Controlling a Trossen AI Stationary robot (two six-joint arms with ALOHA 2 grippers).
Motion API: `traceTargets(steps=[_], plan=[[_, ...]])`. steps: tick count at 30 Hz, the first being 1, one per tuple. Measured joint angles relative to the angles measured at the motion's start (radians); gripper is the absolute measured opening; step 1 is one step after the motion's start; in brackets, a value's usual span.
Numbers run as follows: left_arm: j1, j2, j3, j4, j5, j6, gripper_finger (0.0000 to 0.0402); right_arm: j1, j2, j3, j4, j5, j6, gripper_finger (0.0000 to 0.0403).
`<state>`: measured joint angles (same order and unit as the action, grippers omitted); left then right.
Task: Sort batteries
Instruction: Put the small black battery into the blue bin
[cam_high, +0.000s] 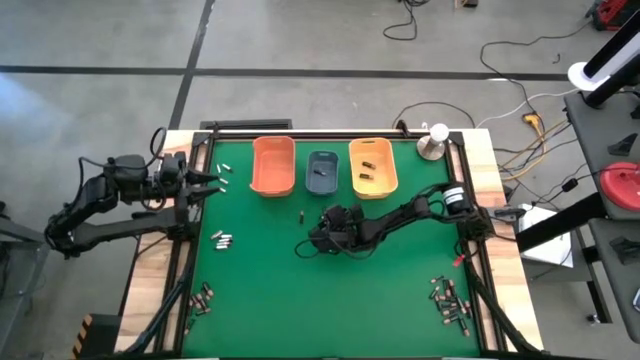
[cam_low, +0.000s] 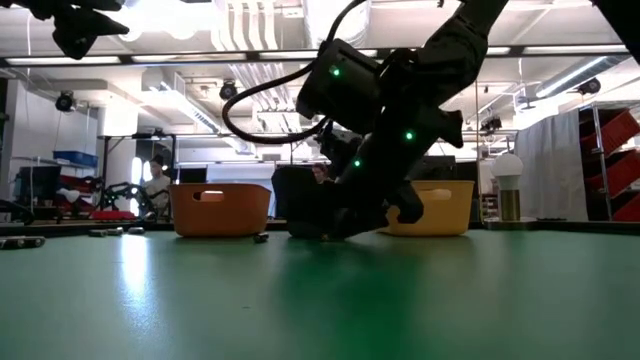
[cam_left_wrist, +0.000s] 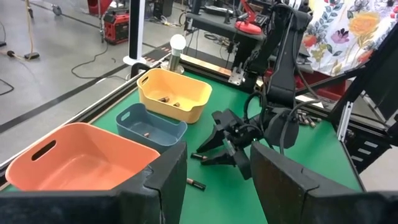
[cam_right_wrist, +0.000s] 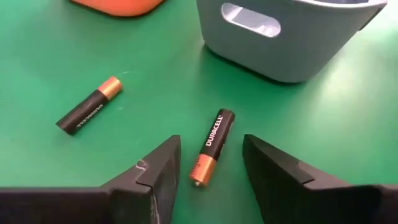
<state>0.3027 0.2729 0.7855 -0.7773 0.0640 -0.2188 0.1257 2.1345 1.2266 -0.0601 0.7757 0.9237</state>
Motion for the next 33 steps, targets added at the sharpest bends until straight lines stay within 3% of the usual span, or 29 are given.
traceTargets(steps=[18, 23, 33], plan=[[0.000, 0.041, -0.023, 0.083, -0.030, 0.041, 0.0155, -0.019, 0.006, 0.028, -0.027, -0.076, -0.010, 0.0038], [0.000, 0.044, -0.018, 0.097, -0.030, 0.037, 0.0155, -0.021, -0.036, 0.051, -0.107, -0.139, -0.067, 0.0033], [0.000, 0.043, -0.017, 0.097, -0.030, 0.045, 0.0155, -0.034, -0.166, 0.193, -0.307, -0.389, -0.320, 0.0034]])
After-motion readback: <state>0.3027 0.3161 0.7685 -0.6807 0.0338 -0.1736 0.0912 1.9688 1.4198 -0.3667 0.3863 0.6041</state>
